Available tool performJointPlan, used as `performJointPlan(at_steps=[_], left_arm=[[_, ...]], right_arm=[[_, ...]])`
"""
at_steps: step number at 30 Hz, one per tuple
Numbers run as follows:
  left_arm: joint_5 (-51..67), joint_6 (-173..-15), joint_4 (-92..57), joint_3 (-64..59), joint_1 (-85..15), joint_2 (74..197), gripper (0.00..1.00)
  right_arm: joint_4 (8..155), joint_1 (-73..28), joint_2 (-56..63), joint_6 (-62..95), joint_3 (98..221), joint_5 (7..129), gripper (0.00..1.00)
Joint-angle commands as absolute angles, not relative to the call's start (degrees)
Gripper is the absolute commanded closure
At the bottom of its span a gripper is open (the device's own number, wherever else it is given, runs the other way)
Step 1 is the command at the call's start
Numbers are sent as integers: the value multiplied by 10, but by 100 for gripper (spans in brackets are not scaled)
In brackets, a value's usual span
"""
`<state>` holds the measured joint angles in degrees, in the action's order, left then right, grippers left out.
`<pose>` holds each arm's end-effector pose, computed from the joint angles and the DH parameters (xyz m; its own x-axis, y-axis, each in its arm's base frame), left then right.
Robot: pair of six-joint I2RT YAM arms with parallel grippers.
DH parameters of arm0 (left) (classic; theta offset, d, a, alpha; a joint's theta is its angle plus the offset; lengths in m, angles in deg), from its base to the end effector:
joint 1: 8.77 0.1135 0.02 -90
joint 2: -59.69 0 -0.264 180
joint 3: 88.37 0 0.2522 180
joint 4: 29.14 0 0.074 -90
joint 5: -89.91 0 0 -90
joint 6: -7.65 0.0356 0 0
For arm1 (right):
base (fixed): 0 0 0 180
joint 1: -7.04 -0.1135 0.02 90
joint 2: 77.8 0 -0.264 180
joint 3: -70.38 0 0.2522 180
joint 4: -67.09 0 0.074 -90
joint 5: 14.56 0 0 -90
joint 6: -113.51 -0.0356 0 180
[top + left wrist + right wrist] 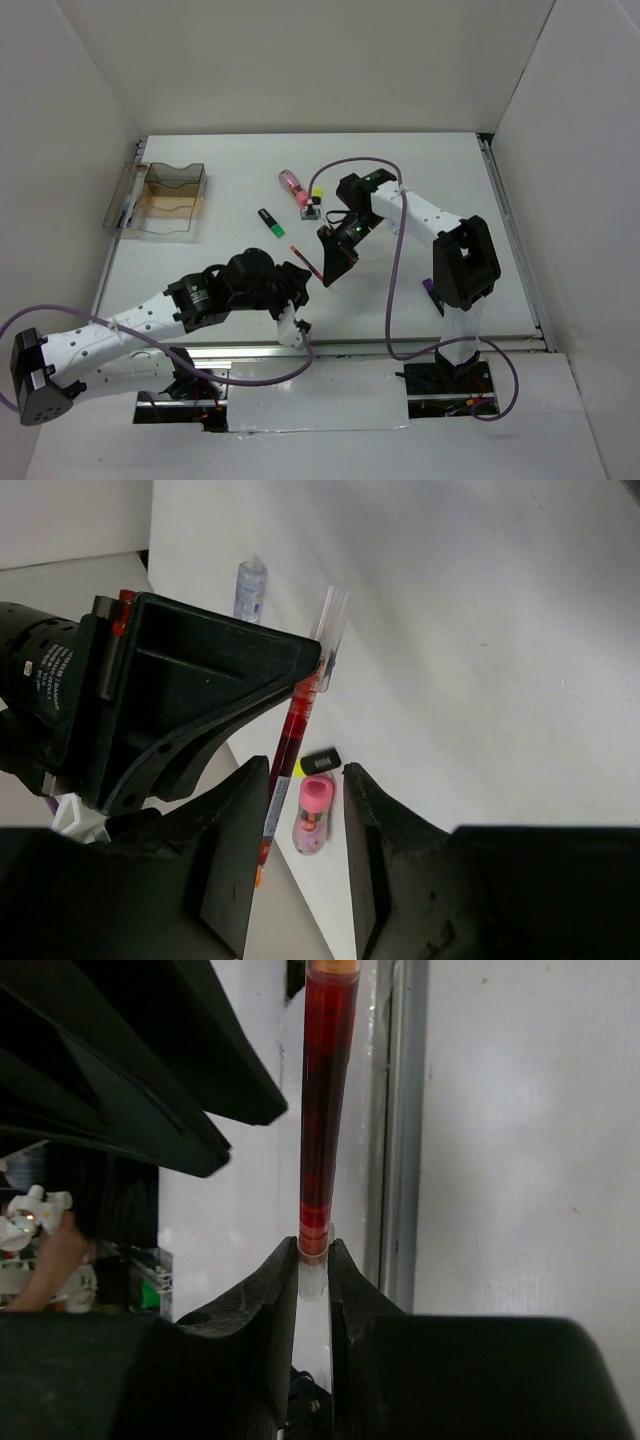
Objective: Sort the stationery into containers
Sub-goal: Pick up the pen from the center of the board.
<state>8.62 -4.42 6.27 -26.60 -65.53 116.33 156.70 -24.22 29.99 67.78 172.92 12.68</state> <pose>0.1163 -0.1872 0.3015 0.8208 0.5111 -0.2552 0.4581 -0.3220 0.8285 0.2778 0.2056 0.2518 -0.4890 -0.6706 -0.5577 -0.7185 -0.0528 0.6935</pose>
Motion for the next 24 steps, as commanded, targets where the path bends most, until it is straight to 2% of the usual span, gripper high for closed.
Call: performJointPlan(at_steps=[1,8,14,17,22,23,24], left_arm=[[34,-37,11,-268,-668,1172,52],[17,-30,-1,-274,-670,1185,50],[18,-19,-13,-293,-667,1185,54],[24,-10,-13,-300,-662,1185,61],[42,-15,9,-289,-648,1184,80],[43,-18,12,-288,-647,1182,87],[44,-19,18,-288,-647,1175,90]], right_arm=[[1637,-248,309,660,1729,48,100],[1637,-257,303,654,1734,39,100],[1637,-276,299,661,1729,58,100],[1637,-278,295,662,1730,62,100],[1636,-281,293,664,1736,73,100],[1636,-281,296,661,1741,76,97],[1636,-280,296,659,1743,79,89]])
